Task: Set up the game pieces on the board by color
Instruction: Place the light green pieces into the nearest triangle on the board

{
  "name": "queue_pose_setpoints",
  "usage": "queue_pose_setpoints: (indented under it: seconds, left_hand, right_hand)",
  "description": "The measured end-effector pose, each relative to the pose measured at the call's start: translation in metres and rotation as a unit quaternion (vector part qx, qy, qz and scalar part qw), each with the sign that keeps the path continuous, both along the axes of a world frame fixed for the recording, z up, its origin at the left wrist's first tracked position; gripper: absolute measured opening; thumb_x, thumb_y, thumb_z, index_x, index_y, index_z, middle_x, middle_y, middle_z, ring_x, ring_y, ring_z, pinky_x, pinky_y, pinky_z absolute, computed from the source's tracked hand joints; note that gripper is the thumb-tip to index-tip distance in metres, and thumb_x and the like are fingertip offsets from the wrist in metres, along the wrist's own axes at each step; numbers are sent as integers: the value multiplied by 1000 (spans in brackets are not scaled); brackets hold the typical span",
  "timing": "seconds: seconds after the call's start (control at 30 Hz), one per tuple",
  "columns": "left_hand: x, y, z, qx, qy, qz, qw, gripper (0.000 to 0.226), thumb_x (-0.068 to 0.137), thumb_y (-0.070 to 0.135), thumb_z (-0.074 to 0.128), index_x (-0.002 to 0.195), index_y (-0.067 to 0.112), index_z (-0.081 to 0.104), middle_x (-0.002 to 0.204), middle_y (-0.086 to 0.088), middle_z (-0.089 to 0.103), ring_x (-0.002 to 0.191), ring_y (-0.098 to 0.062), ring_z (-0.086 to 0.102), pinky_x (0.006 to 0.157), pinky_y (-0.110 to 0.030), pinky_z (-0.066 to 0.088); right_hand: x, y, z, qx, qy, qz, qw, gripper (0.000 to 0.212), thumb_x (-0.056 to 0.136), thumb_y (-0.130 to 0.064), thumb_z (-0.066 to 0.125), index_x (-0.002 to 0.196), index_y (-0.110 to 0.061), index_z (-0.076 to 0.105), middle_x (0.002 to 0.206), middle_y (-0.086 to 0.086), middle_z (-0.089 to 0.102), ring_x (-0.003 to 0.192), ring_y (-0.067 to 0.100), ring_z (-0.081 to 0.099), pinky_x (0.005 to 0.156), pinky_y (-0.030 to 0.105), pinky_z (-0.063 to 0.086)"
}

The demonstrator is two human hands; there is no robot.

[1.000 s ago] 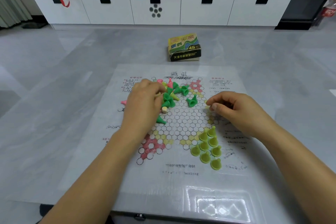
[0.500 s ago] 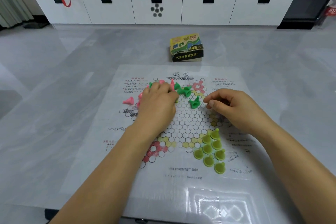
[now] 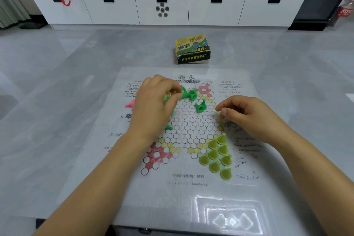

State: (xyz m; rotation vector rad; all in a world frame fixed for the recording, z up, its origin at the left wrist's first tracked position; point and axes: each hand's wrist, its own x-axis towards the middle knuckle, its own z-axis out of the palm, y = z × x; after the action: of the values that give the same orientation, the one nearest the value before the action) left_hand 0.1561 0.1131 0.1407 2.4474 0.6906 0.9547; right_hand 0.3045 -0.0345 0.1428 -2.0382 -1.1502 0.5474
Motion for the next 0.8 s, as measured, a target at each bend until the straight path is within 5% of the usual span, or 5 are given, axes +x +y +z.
queue_pose_setpoints:
  seconds: [0.2,0.3,0.43,0.8]
  left_hand:
    - [-15,-33,-7,-168,38,-147,974,14,81,14,65,94,17,70,84,19,62,78,1,58,70,-5,42]
    - [-20,-39,-18,-215,68,-166,960,10,80,9,66,87,15,70,77,13,65,71,0,60,64,-6,44]
    - [-20,-38,-21,-205,72,-179,960,9,78,10,68,85,16,71,87,4,65,76,-4,56,68,-9,42]
    - [-22,-41,-19,-214,100,-194,952,13,74,11,72,85,17,72,79,15,62,74,6,55,67,-4,39]
  right_hand:
    - [0,-7,0,-22,6,17,1000,13,89,-20,54,88,-28,64,71,-9,68,63,-2,57,62,10,44]
    - [0,-10,0,-34,3,15,999,14,89,-21,54,87,-29,64,71,-10,67,66,5,57,67,20,46]
    - [-2,-11,1,-53,-2,25,998,12,89,-21,54,90,-27,64,74,-10,67,71,5,59,70,22,46]
    - [-3,-17,0,-64,-1,33,997,11,87,-21,57,88,-27,66,80,-9,66,71,6,58,68,20,45]
